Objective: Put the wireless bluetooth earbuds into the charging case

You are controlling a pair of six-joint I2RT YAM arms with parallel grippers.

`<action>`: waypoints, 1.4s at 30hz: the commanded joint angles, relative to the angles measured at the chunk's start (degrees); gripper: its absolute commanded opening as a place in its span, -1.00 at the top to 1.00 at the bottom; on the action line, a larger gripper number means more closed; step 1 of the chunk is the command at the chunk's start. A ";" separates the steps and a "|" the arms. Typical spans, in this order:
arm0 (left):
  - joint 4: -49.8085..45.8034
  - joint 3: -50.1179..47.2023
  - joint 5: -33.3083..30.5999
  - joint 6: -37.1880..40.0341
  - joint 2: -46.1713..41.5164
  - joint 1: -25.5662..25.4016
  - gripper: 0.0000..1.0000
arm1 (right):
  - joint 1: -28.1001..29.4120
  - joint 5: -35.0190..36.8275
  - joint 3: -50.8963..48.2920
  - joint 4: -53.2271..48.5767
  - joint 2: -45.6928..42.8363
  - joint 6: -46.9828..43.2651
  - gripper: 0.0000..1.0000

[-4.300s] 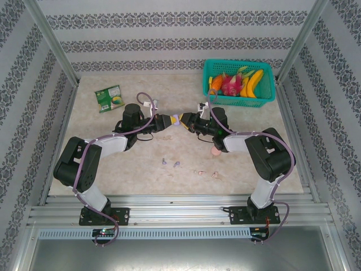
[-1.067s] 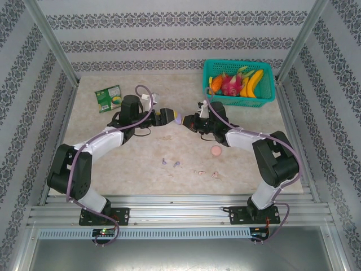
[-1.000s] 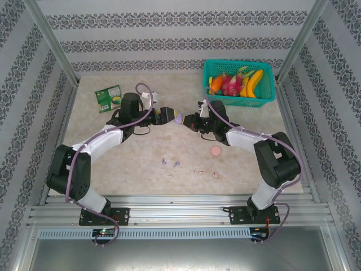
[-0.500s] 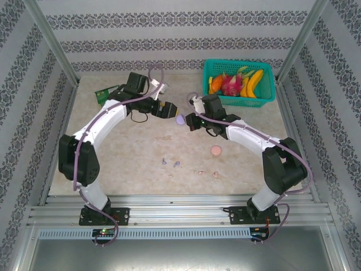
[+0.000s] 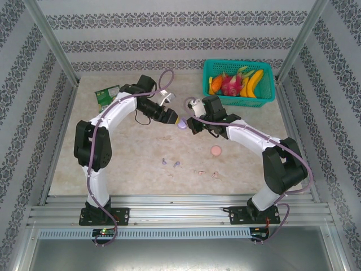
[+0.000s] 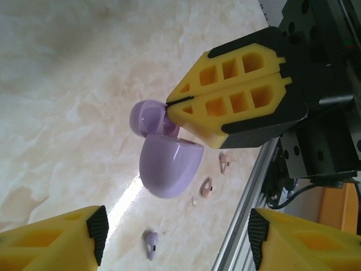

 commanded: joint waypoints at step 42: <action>-3.98 3.07 10.43 4.04 6.46 -3.12 0.53 | -0.06 -5.33 1.21 0.16 -2.94 1.56 1.00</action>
